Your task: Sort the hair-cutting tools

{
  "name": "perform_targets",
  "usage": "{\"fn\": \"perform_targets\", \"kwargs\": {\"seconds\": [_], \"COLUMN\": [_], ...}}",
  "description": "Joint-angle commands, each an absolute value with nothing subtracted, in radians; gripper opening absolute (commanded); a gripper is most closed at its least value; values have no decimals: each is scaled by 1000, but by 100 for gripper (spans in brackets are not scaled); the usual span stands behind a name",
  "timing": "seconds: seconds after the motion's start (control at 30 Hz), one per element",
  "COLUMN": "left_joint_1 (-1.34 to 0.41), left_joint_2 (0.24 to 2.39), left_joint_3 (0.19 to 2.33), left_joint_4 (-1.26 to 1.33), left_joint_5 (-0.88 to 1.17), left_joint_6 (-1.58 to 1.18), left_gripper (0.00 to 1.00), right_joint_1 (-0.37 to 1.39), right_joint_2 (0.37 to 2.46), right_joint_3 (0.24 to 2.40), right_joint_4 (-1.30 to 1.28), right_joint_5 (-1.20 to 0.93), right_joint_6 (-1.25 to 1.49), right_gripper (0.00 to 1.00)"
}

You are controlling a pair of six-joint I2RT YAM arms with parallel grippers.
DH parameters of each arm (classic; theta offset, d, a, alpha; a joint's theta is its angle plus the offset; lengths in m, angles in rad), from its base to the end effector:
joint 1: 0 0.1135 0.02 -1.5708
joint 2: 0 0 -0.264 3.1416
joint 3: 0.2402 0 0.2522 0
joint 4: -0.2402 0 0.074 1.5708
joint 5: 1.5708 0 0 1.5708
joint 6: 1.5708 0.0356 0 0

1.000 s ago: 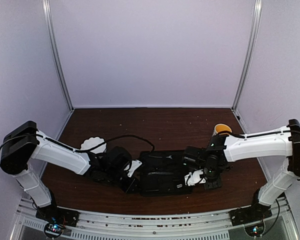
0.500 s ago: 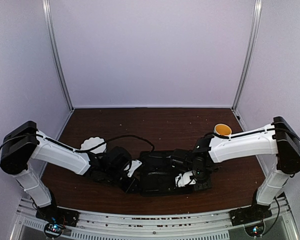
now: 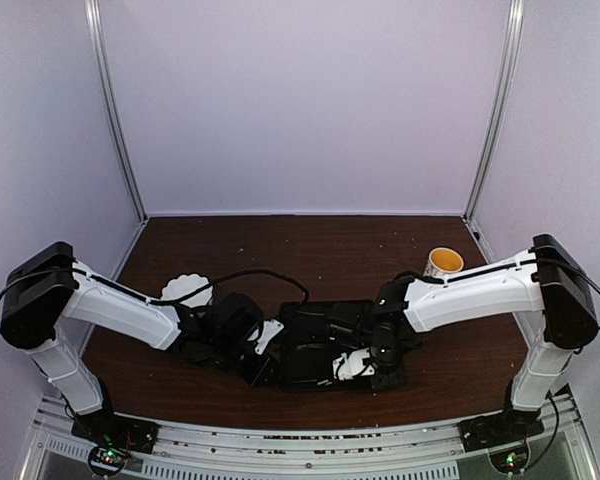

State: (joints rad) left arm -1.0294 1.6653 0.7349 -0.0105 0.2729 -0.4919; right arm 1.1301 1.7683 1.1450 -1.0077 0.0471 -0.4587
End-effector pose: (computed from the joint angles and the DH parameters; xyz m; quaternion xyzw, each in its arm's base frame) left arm 0.1480 -0.2648 0.1282 0.2907 0.8970 -0.3053 0.1331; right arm 0.1291 0.2698 0.1687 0.7134 -0.6997 0.0321 0.0207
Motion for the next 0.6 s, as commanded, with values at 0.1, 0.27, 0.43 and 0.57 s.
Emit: {"fn": "perform_targets", "kwargs": {"seconds": [0.1, 0.27, 0.43, 0.57], "left_joint_1": [-1037, -1037, -1037, -1037], "left_joint_2": [1708, 1725, 1729, 1727], "left_joint_3": [725, 738, 744, 742], "left_joint_4": [1, 8, -1, -2], "left_joint_5": [241, 249, 250, 249], "left_joint_6": [-486, -485, -480, -480], "left_gripper": [20, 20, 20, 20], "right_joint_1": [1133, 1133, 1132, 1132], "right_joint_2": [1697, 1679, 1729, 1764], "right_joint_3": [1038, 1022, 1105, 1155], "right_joint_4": [-951, -921, -934, -942], "right_joint_5": [73, 41, 20, 5], "right_joint_6": [-444, -427, -408, -387], "right_gripper": [0, 0, 0, 0]}}
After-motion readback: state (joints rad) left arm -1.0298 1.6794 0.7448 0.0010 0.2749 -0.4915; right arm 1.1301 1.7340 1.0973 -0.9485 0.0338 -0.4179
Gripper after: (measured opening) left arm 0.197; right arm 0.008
